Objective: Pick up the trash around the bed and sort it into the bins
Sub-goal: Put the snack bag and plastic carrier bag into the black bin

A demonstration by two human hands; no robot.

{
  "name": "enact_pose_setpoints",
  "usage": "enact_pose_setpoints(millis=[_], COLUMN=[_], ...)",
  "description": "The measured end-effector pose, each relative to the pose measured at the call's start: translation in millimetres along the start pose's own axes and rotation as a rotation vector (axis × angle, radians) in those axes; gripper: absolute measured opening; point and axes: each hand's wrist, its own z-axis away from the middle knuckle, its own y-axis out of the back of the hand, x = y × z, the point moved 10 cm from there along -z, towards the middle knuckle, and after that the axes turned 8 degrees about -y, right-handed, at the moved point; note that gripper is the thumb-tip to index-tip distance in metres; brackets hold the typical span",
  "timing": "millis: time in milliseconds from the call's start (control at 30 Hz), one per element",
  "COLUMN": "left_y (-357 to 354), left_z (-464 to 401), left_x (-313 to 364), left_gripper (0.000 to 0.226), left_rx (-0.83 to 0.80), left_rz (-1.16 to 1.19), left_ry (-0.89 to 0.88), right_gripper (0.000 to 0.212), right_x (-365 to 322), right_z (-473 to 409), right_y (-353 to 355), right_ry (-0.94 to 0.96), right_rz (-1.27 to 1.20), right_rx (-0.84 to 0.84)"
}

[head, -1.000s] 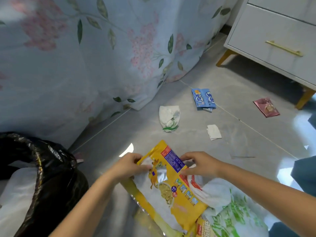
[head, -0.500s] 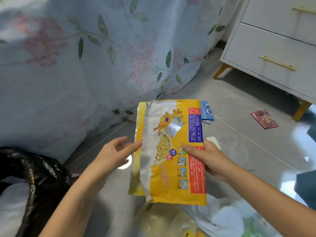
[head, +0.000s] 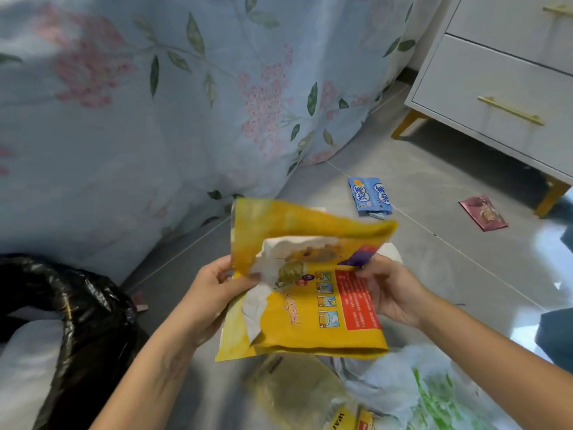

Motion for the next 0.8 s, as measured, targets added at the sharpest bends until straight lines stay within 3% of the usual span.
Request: enact_pose_setpoints(millis=[100,200,267,367,433,567,667,800], left_y=[3.2,2.6,2.0,-7.7,-8.3,-1.9,-7.9,-1.7], left_z=[-1.1,-1.5,-3.2,-0.7,3.6,8.4,15.0,35.3], left_x=[5.1,12.7,9.5,-3.9,-11.4,-22.8,-10.6,22.0], left_gripper=[0.022,0.04,0.045,0.024,0.056,0.07,0.054,0.027], left_rx=[0.012,-0.016,-0.058,-0.194,-0.198,-0.076,-0.058,0.008], left_rz=[-0.078,-0.227,-0.246,0.073,0.259,-0.11,-0.398,-0.559], left_ry=[-0.087,-0.147,-0.125,0.059,0.196,0.272,0.202,0.129], right_gripper=[0.034,0.057,0.053,0.048,0.043,0.032,0.025,0.025], right_x=[0.6,5.6,11.5,15.6,14.0,0.9,-6.0,-15.5], right_z=[3.0,2.0,-1.8,-4.3,-5.5,-3.0,1.8,9.7], right_y=[-1.9,-4.2,2.9,3.6,11.6,13.4,5.2,-17.1], right_ry=[-0.066,-0.126,-0.147,-0.148,-0.115,0.013,0.065,0.108], right_rz=[0.048,0.153,0.251,0.341,0.373,0.441,0.499,0.555], right_rx=[-0.014,0.008,0.097,0.104,0.158,0.254,0.277,0.239])
